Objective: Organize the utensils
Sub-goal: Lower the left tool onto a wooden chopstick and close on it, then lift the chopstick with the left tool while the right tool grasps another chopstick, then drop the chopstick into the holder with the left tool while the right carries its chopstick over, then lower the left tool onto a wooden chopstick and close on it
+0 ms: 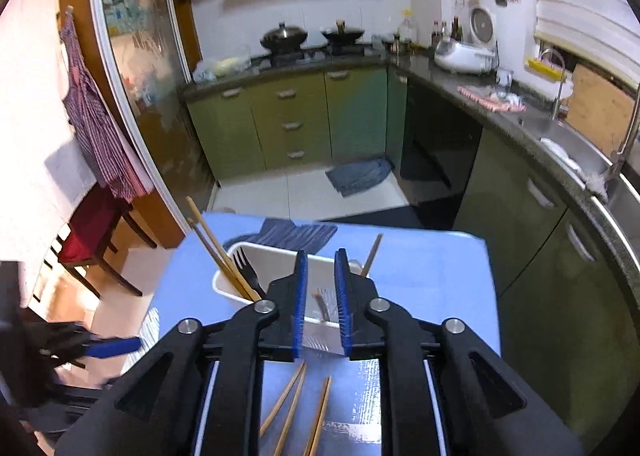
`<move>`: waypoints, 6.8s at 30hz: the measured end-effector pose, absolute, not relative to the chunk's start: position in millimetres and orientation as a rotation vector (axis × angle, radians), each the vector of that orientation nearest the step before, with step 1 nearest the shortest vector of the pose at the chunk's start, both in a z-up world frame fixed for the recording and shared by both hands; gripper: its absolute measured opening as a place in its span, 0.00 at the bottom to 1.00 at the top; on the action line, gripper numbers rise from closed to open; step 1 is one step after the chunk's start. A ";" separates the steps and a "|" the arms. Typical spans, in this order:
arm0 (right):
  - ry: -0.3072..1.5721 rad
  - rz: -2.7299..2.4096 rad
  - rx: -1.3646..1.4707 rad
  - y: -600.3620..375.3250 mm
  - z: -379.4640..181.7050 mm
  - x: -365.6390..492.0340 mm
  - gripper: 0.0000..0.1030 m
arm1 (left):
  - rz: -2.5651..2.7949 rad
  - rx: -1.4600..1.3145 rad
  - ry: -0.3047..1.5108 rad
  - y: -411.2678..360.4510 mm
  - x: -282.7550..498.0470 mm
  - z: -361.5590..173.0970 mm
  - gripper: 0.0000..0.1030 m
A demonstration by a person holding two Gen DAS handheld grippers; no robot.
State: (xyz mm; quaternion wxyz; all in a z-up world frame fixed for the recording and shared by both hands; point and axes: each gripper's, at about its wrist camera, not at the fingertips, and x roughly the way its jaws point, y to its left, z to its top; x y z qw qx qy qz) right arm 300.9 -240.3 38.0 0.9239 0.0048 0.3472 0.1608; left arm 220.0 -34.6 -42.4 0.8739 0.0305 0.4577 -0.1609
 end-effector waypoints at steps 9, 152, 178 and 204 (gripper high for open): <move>0.852 0.301 -0.008 -289.5 -30.1 243.5 0.19 | -0.353 0.139 1.130 -82.9 241.0 -115.7 0.37; 0.772 0.329 0.094 -326.7 -30.6 176.8 0.06 | -0.215 0.131 0.482 -105.7 273.4 97.2 0.06; 0.455 0.344 0.192 -296.9 126.3 249.7 0.06 | -0.272 0.113 0.575 -46.2 213.1 51.1 0.28; 0.575 0.335 0.049 -251.1 65.1 276.0 0.07 | -0.298 0.103 0.761 -42.3 216.1 -7.6 0.35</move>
